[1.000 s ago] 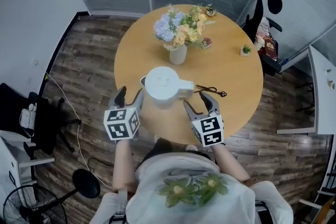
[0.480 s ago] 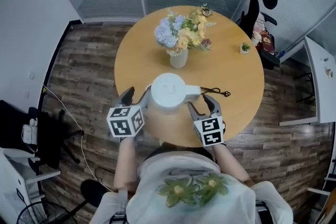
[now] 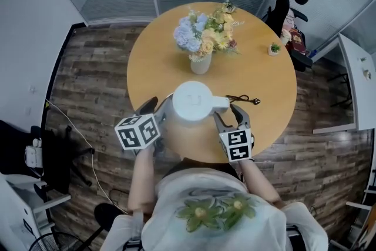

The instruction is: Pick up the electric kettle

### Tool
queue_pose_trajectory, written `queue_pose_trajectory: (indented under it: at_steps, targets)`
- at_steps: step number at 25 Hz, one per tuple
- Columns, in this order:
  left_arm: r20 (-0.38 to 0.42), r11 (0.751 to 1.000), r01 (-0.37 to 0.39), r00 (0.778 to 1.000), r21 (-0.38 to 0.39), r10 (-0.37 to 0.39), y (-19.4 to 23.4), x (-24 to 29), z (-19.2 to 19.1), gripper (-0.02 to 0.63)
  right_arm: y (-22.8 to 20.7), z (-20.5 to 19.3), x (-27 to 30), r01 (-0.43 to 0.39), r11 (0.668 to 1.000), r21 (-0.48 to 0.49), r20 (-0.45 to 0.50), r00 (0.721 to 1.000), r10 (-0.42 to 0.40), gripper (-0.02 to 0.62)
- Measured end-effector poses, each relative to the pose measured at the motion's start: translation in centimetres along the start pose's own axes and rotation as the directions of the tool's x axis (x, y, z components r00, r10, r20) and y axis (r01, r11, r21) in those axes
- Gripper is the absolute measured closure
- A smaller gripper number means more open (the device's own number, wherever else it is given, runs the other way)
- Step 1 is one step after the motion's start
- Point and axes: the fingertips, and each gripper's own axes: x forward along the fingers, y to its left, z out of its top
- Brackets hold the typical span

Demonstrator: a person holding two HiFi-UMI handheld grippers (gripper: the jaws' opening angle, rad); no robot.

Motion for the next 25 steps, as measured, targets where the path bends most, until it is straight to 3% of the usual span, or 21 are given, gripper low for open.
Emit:
queue_pose_trajectory:
  at_steps: [13,21,23,25]
  targets:
    - [-0.029,0.988,0.092,0.995,-0.121,-0.096,-0.1,1.0,-0.1,0.437,0.1,-1.0,1.0,0.011,1.000,0.013,-0.031,0.999,-0.011,0.341]
    - [-0.023,0.946,0.188,0.979,-0.265,-0.201,-0.8,1.3,-0.2,0.453,0.0,-1.4,1.7,0.026,1.000,0.017,-0.046,0.999,-0.025,0.344]
    - [-0.016,0.936,0.203,0.976,-0.287,-0.217,-0.9,1.4,-0.3,0.462,-0.4,-1.5,1.6,0.049,0.999,0.021,-0.046,0.998,-0.048,0.370]
    - [-0.006,0.925,0.221,0.972,-0.309,-0.234,-1.0,1.4,-0.2,0.483,-1.0,-1.5,1.6,0.068,0.997,0.023,-0.047,0.997,-0.066,0.443]
